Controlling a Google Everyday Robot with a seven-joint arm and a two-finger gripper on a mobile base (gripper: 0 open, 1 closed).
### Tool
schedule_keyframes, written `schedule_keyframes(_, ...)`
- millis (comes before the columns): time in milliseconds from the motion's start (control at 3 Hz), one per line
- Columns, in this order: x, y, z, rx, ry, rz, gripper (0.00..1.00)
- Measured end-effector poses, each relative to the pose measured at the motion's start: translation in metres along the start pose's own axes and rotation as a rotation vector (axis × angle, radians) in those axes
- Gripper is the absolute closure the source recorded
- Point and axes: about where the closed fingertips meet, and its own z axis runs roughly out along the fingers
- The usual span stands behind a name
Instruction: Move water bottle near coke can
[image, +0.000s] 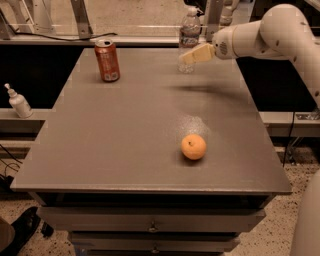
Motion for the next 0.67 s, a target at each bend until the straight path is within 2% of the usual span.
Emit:
schedule_keyframes(333, -0.014, 0.001, 0.03, -0.012, -0.089, -0.003, 0.0)
schedule_keyframes(667, -0.021, 0.002, 0.051, -0.008, -0.166, -0.012, 0.18)
